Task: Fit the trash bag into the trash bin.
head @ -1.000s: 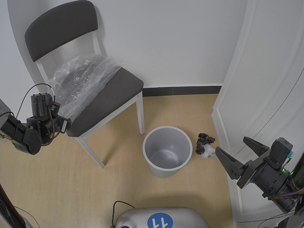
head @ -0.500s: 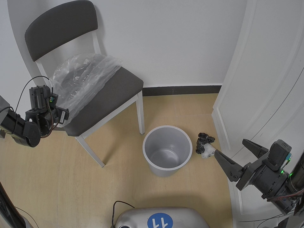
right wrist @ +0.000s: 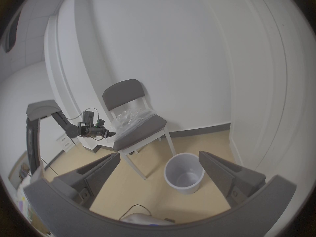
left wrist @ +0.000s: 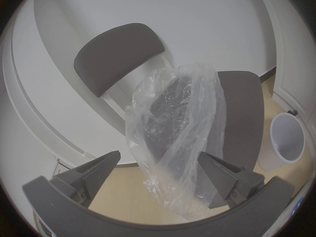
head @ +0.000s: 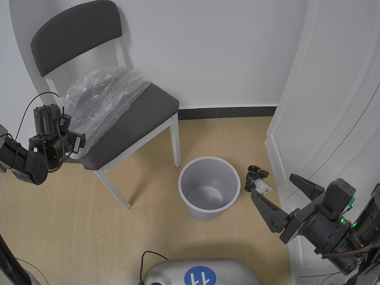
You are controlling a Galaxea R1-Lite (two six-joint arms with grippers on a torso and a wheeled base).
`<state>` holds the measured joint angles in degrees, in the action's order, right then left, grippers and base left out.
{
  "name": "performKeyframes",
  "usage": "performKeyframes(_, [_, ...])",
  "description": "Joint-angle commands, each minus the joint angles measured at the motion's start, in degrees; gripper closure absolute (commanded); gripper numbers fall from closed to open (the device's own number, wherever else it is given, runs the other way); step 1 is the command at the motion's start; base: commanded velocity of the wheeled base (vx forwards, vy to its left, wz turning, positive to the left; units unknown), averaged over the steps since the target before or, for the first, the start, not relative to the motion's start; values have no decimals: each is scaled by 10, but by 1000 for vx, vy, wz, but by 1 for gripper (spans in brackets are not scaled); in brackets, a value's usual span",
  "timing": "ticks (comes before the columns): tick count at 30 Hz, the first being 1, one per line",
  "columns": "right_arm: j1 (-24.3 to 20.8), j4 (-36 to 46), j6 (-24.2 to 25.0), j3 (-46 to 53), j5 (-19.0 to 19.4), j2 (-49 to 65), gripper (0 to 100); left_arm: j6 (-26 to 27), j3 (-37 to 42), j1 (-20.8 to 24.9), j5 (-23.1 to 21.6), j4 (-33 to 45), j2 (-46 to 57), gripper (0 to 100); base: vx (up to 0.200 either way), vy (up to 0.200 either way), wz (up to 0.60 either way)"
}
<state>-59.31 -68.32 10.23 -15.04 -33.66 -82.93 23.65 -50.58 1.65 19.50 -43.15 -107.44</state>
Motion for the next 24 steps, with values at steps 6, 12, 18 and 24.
performKeyframes(6, [157, 64, -181, -145, 35, -45, 0, -3, 32, 28, 2, -5, 20, 0, 0, 0, 0])
performKeyframes(12, [159, 113, -231, -208, -87, -79, 0, -4, 36, 41, 2, -5, 23, 0, 0, 0, 0])
performKeyframes(18, [159, 106, -232, -159, -137, -91, 0, -1, 35, 44, 2, -5, 21, 0, 0, 0, 0])
performKeyframes(24, [151, 78, -191, -123, -139, -112, 0, 2, 19, 44, 3, -5, 17, 0, 0, 0, 0])
